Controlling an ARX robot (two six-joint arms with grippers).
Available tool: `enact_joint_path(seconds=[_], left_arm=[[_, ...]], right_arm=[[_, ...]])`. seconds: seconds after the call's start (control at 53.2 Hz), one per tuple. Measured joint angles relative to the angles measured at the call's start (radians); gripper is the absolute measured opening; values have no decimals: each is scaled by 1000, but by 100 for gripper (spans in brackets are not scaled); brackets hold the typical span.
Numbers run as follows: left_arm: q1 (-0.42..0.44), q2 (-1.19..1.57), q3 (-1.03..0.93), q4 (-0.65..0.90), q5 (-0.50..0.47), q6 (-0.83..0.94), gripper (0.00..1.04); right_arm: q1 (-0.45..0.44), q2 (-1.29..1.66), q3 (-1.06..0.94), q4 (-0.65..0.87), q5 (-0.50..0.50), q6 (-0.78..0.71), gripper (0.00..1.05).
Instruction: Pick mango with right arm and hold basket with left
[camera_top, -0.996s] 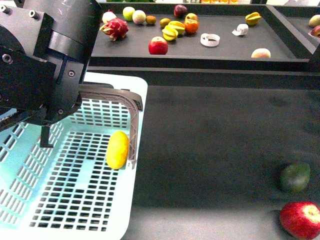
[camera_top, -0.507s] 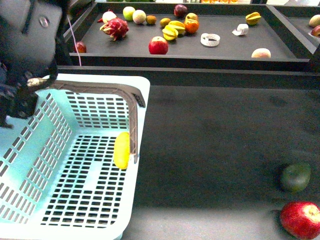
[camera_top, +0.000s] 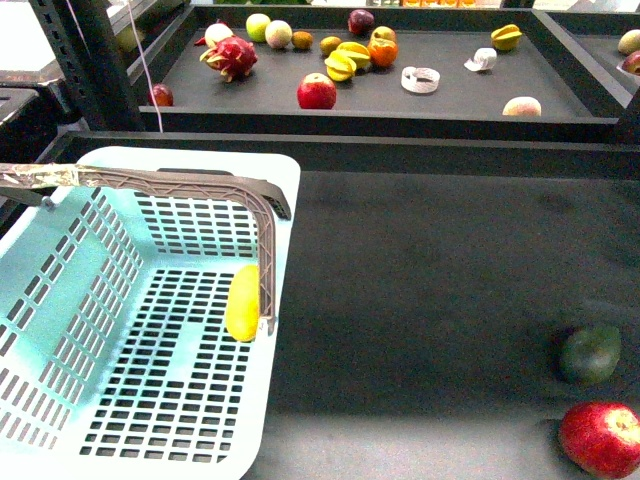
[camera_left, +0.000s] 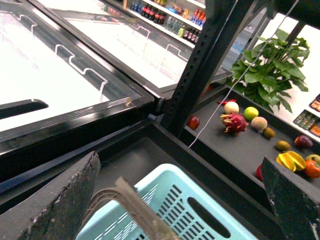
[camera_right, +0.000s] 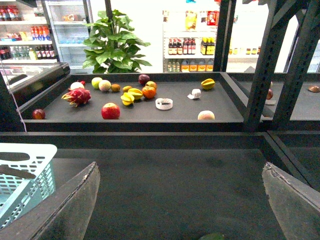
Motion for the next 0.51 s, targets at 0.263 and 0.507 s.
enact_joint_path(seconds=[0.263, 0.507], left_arm=[[63, -7, -56, -3, 17, -121, 97], [118, 2, -116, 152, 333, 9, 85]], right_arm=[[0, 0, 0, 0, 0, 0, 97], [0, 0, 0, 0, 0, 0, 97]])
